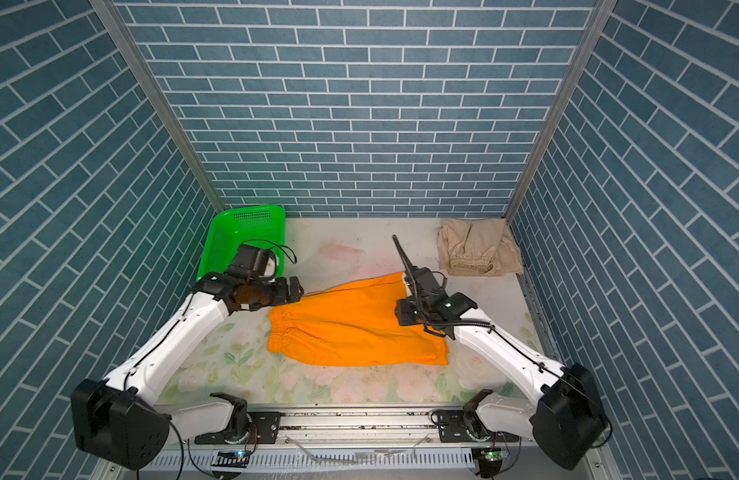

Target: Fold and stack the shorts

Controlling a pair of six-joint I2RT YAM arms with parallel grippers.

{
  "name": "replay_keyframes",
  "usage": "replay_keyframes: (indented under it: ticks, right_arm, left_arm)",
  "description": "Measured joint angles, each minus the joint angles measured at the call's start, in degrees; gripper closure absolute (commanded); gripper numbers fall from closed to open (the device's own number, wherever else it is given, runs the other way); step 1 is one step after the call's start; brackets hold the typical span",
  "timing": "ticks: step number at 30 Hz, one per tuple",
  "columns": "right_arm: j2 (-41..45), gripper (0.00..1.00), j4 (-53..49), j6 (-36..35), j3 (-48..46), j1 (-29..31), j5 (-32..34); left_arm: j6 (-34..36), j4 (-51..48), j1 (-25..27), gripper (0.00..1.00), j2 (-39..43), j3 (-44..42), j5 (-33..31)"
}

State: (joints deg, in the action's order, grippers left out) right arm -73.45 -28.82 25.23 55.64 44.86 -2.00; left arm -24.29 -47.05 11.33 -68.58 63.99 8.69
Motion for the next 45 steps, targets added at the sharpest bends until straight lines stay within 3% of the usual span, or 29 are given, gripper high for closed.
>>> replay_keyframes:
  ticks: [5, 9, 13, 20, 24, 33, 35, 37, 42, 44, 45]
  right_arm:
    - [-17.9, 0.35, 6.0, -9.6, 13.7, 17.6, 3.8]
    - [-31.3, 0.3, 9.7, -16.9, 23.0, 26.5, 5.3]
    - [-40.7, 0.27, 11.7, -23.0, 30.8, 31.5, 6.6]
    - [-51.4, 0.24, 12.5, -31.5, 42.1, 34.2, 12.0]
    - [-55.8, 0.24, 12.4, -34.8, 46.0, 34.4, 14.6]
    - [-59.7, 0.25, 9.9, -38.6, 47.4, 34.4, 18.8]
    - [-60.0, 0.28, 9.6, -39.1, 47.9, 34.4, 19.4]
    - [-60.4, 0.4, 9.5, -39.4, 48.3, 34.4, 20.0]
    - [-61.0, 0.88, 9.2, -39.3, 48.7, 34.0, 20.5]
    - [-60.7, 1.0, 10.3, -38.1, 48.1, 33.8, 20.2]
    - [-60.0, 1.0, 11.7, -37.0, 46.7, 33.6, 19.6]
  left_arm:
    - [4.5, -7.3, -20.4, 0.0, 7.7, 3.9, 2.4]
    - [7.3, -10.9, -30.2, 0.0, 10.5, 4.2, 5.4]
    - [8.4, -11.7, -37.4, 0.0, 12.0, 2.3, 10.4]
    - [8.7, -11.2, -44.9, 0.0, 12.9, -1.6, 18.6]
    - [8.5, -10.5, -45.3, 0.0, 13.0, -3.8, 21.9]
    - [8.5, -10.5, -45.6, 0.0, 13.9, -4.6, 22.3]
    - [8.5, -10.5, -45.6, 0.0, 13.9, -4.6, 22.4]
    - [8.5, -10.5, -45.7, 0.0, 13.9, -4.6, 22.4]
    - [8.5, -10.5, -45.7, 0.0, 13.8, -4.6, 22.5]
    - [8.5, -10.3, -45.7, 0.0, 13.7, -4.9, 22.8]
    - [8.5, -10.3, -45.7, 0.0, 13.4, -5.0, 23.2]
